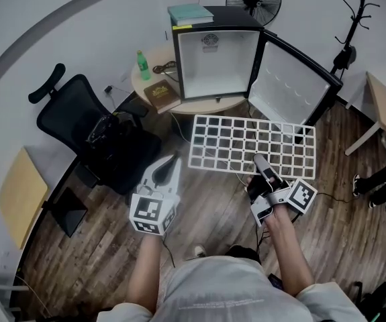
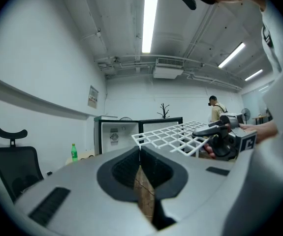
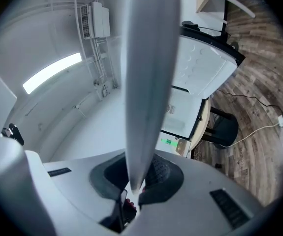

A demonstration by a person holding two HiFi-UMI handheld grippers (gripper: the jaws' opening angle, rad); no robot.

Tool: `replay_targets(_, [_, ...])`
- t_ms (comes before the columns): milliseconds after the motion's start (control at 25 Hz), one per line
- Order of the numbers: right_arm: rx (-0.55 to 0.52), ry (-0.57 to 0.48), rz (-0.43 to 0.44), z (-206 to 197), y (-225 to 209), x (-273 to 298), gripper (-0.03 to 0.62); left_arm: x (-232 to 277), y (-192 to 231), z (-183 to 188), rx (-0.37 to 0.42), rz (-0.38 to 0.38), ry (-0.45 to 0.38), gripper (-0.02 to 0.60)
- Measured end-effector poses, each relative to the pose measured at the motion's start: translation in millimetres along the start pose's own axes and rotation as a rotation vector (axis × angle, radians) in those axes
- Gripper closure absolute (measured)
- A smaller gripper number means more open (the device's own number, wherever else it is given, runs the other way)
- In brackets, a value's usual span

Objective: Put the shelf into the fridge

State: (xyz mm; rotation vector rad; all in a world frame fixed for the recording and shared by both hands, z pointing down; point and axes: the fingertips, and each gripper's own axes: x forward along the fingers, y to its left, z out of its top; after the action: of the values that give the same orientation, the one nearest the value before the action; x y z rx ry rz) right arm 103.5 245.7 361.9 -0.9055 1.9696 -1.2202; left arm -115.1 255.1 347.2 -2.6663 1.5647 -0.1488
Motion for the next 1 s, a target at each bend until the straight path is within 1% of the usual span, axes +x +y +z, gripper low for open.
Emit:
replay_targets(200, [-0.004, -0.021, -0.033, -16.9, -0.7, 9.3, 0.556, -6.6, 18.1, -12.7, -0.038, -0.03, 0.002, 0.558])
replay_targets(360, [0.001, -0.014, -0.039, -25.0, -3.9, 17.4, 0.556, -3.8, 28.5, -16.8, -0.041, -0.039, -0.005, 0.558])
replay_targets(560, [0.02, -0.016, -0.034, -20.8, -10.8, 35.9, 0.556, 10.9, 40.1, -18.0, -0.037, -0.046, -0.011, 0.558])
replay_targets(760, [0.035, -0.017, -0.04, -3.7, -34.5, 68.1, 0.556, 49.2, 60.2, -25.7, -0.035, -0.049, -0.001, 0.558])
replay_targets(1000, [0.018, -0.005, -0.052, 42.7, -68.4, 122.2, 0.556, 124.2, 83.1, -19.4, -0.014, -0.052, 0.002, 0.558])
